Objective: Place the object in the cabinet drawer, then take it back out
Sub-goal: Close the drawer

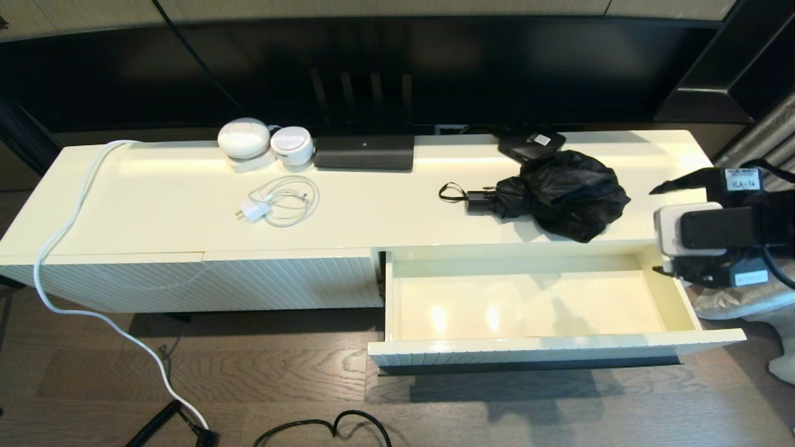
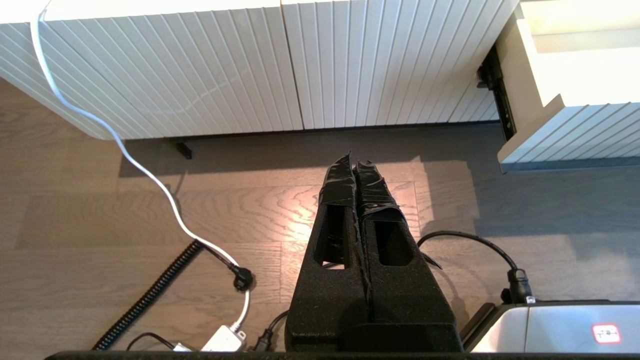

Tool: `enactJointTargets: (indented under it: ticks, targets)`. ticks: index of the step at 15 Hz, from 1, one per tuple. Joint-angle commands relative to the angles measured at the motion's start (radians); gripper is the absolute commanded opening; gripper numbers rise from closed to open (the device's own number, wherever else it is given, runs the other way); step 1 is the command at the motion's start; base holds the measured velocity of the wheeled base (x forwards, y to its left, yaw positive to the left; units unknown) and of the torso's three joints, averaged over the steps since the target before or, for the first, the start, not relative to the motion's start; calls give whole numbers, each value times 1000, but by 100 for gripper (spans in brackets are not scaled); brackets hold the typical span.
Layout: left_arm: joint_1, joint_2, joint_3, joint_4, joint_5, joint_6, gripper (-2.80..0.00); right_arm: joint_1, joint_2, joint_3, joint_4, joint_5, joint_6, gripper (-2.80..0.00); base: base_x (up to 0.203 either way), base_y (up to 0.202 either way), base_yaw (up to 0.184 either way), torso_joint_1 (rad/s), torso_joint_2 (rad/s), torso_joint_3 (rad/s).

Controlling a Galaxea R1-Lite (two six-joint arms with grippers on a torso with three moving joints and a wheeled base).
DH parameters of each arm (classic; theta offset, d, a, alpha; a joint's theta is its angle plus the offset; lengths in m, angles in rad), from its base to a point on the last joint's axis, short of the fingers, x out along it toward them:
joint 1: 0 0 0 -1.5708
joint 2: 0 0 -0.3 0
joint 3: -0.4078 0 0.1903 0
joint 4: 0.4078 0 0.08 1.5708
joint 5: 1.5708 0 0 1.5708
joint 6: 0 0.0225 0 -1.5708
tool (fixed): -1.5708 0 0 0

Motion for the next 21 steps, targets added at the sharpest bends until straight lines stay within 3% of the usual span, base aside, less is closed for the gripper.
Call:
enactJointTargets:
  ticks: [1, 2, 5, 8, 14, 15, 17, 21]
  targets:
    - [1, 2, 2, 0, 0, 0, -280, 13, -119, 86, 28, 17, -7, 0, 0, 0, 0, 0, 0, 0]
    - [1, 2, 2, 0, 0, 0, -280, 23, -149, 137, 34, 36, -6, -280, 0, 0, 0, 0, 0, 0]
    - [0, 2, 2, 0, 0, 0, -280, 35, -188, 274, 35, 73, 0, -280, 0, 0, 0, 0, 0, 0]
    - [1, 2, 2, 0, 0, 0, -280, 79, -192, 369, 34, 77, 68, -280, 0, 0, 0, 0, 0, 0]
    - [0, 2, 2, 0, 0, 0, -280, 263, -187, 513, 27, 77, 430, -280, 0, 0, 0, 0, 0, 0]
    - [-1, 2, 2, 0, 0, 0, -280, 271, -174, 545, 5, 76, 445, -280, 0, 0, 0, 0, 0, 0]
    - [0, 2, 2, 0, -1, 0, -280, 273, -150, 622, -81, 76, 452, -280, 0, 0, 0, 0, 0, 0]
    - [0, 2, 2, 0, 0, 0, -280, 267, -71, 792, -393, 65, 453, -280, 0, 0, 0, 0, 0, 0]
